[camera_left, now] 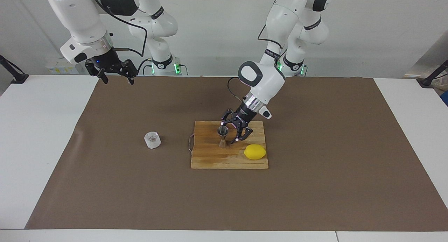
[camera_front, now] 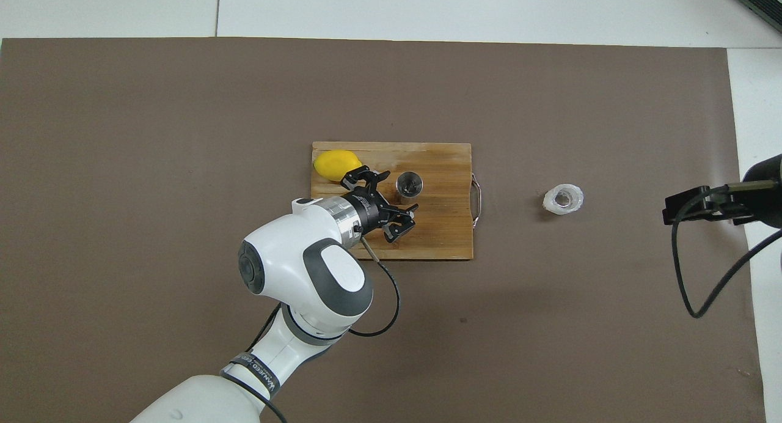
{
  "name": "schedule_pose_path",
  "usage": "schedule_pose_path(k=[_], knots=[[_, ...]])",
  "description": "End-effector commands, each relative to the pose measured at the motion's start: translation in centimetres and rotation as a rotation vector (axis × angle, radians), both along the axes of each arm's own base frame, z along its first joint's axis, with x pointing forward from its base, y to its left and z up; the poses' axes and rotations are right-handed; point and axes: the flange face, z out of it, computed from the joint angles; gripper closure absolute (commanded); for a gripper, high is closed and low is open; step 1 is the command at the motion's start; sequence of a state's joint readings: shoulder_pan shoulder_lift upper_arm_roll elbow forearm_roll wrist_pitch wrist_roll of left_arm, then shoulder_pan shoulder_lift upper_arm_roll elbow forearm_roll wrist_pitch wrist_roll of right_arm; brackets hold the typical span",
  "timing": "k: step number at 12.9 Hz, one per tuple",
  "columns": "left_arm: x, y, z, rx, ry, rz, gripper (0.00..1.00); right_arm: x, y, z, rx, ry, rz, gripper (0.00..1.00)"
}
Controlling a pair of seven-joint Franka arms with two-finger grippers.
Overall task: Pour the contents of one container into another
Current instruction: 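Lower the silver cup onto the board and open the left gripper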
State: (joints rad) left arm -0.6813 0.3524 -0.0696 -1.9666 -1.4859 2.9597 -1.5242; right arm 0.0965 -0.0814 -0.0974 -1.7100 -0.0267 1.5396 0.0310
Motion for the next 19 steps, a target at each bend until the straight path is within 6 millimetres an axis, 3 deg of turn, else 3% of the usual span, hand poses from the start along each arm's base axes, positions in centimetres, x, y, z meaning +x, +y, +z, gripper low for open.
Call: schedule_pose_path(k=[1, 3, 11, 15, 19], knots=[[0.2, 0.6, 1.7, 0.006, -0.072, -0.073, 0.00, 0.1, -0.2, 0.2, 0.009, -0.006, -0.019, 0.00], [-0.2, 1.9, 2.7, 0.039, -0.144, -0.158, 0.00, 0.1, -0.3, 0.2, 0.010, -0.006, -0.019, 0.00], [-2.1, 3.4, 5.6, 0.229, -0.501, -0.496, 0.00, -0.4, -0.4, 0.2, 0.010, 0.024, -0.020, 0.00], [-0.4, 4.5, 8.2, 0.346, -0.660, -0.632, 0.00, -0.6, 0.0, 0.2, 0.017, 0.030, 0.070, 0.00], [3.0, 6.0, 11.1, 0.403, -0.731, -0.964, 0.00, -0.5, -0.5, -0.1, 0.085, 0.024, 0.271, 0.00]])
